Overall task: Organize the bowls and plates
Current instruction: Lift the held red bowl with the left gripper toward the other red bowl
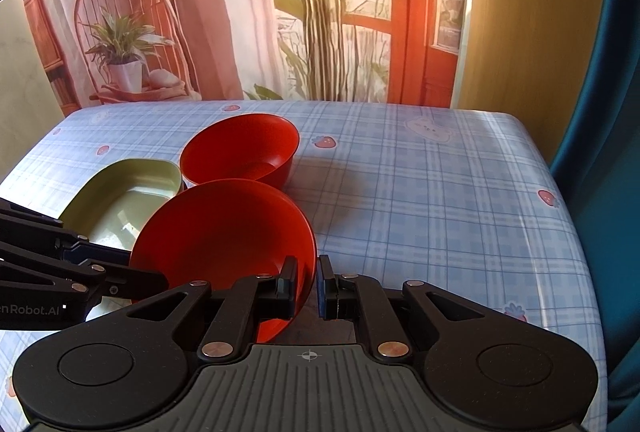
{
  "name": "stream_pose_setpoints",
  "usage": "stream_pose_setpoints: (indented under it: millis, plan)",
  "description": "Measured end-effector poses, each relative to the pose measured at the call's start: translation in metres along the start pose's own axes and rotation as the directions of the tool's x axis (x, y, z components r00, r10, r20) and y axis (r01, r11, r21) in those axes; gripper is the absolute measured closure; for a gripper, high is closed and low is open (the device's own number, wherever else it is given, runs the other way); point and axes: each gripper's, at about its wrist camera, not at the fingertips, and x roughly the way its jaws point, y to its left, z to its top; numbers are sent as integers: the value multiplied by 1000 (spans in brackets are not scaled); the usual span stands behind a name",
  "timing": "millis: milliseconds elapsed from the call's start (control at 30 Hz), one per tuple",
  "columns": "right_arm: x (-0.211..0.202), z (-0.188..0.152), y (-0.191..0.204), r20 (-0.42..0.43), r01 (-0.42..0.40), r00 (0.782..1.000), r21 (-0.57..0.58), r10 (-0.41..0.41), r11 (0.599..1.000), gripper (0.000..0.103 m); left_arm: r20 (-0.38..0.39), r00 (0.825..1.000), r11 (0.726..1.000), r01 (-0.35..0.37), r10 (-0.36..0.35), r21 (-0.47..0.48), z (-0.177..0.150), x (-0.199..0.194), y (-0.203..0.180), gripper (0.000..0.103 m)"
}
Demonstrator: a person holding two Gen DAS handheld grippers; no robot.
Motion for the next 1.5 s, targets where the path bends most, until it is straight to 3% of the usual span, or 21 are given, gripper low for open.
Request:
stream_pose_setpoints:
  millis: [100, 767, 1033, 1500]
  plan:
    - [0, 1, 0, -2, 0, 1000, -5, 0, 1000, 89, 2, 1000, 1000, -9, 9, 8, 2, 0, 0, 66]
    - [5, 44, -2, 49, -12, 999, 4, 12, 1000, 86, 85, 996, 1000, -11, 12, -3, 36, -22, 25, 65]
    - [23, 61, -5, 63, -13, 998, 25, 11, 1000, 84, 125, 991, 996, -45, 55, -76, 55, -11, 41, 65]
    - [65, 71, -1, 26, -41, 999, 24, 40, 999, 84, 94, 993, 991, -62, 73, -114, 74, 26, 71, 65]
